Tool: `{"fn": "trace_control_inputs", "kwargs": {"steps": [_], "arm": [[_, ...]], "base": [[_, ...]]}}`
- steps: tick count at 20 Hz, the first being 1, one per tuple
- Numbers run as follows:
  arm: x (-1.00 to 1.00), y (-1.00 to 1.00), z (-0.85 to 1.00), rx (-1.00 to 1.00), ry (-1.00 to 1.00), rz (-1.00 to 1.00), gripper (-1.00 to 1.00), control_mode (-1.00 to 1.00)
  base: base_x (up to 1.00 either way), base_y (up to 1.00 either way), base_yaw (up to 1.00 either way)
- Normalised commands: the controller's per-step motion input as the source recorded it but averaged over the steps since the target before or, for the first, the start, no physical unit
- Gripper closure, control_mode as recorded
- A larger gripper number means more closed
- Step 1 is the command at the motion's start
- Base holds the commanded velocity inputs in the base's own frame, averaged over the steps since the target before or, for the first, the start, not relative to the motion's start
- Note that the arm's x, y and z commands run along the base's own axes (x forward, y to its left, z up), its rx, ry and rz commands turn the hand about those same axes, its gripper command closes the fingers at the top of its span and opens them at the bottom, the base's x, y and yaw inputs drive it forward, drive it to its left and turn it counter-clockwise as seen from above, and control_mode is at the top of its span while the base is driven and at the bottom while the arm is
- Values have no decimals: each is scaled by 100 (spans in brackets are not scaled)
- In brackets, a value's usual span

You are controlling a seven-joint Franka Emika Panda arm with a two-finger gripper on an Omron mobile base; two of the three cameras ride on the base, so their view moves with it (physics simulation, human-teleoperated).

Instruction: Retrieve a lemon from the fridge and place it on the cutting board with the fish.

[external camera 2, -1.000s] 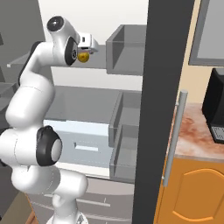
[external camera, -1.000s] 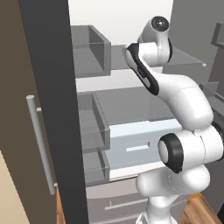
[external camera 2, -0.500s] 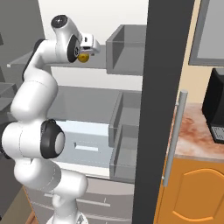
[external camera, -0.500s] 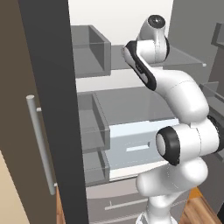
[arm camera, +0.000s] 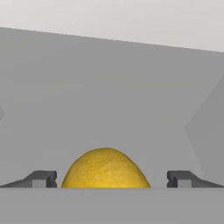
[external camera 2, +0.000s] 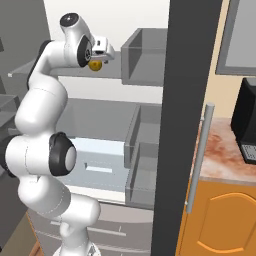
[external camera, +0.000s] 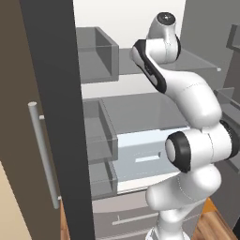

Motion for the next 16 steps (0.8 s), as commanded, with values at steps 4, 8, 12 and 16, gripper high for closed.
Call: {"fn": "trace_control_inputs", "kwargs": {"steps": [4, 8, 12, 16], "arm": [[4, 0, -16, 0, 0, 0, 100, -100], [0, 0, -22, 0, 8, 0, 100, -100], [0, 5, -14, 0, 5, 0, 100, -100], [0, 14, 0, 0, -12, 0, 100, -100]], "base": [[0, 0, 0], [0, 0, 0], [0, 0, 0], [0, 0, 0]]}}
